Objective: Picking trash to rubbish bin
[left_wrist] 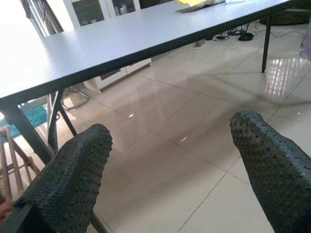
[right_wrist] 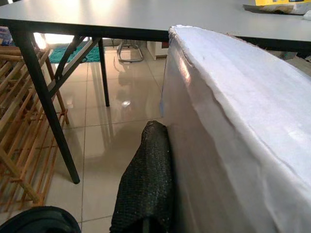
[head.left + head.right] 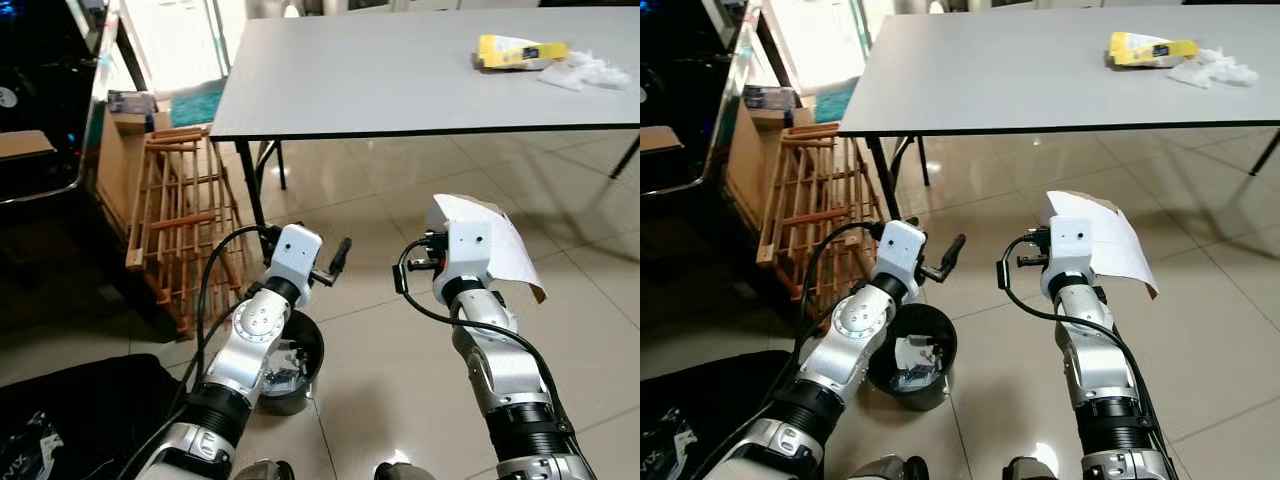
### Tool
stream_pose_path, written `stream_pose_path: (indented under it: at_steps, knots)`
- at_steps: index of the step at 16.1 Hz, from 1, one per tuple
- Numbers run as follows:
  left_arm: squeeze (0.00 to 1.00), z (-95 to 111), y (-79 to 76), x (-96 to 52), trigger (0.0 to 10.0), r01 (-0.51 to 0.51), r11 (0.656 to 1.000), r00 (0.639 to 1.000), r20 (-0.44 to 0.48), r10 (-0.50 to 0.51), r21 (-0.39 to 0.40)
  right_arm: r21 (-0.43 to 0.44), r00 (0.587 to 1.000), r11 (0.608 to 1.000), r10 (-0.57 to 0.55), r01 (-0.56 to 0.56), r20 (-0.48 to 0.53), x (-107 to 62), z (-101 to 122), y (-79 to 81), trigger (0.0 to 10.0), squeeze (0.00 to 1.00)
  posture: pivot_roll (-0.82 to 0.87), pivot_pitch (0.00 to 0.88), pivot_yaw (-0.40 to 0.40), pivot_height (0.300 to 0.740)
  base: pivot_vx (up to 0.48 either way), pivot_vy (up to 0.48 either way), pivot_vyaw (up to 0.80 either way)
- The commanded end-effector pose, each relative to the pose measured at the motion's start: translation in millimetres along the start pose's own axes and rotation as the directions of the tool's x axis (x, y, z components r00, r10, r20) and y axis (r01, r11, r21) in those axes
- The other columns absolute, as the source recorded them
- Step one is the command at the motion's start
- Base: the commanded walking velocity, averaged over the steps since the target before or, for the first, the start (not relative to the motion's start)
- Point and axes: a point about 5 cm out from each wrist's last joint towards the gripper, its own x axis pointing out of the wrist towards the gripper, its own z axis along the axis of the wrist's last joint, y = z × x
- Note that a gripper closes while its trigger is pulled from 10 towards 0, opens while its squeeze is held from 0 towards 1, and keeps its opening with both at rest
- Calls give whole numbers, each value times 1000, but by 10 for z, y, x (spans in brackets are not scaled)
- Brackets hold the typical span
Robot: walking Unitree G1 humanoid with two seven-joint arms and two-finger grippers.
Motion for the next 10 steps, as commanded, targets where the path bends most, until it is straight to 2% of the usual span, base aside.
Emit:
stream_pose_path:
  at_steps: [1,3,10]
  knots:
    - [0,-31,95,-34,10000,-36,999,999,-13,36,16,8,1000,1000,16,-16,16,-4,13,36,10000,0,-64,112,63,740,0,0,581]
    - [0,-55,175,-71,10000,-64,998,998,-22,64,29,5,999,999,34,-34,13,15,10,73,10000,0,-51,113,56,740,0,0,800]
    - [0,-76,200,-101,10000,-81,996,996,-31,82,35,6,999,999,37,-37,12,20,8,89,10000,0,-42,122,56,740,0,0,800]
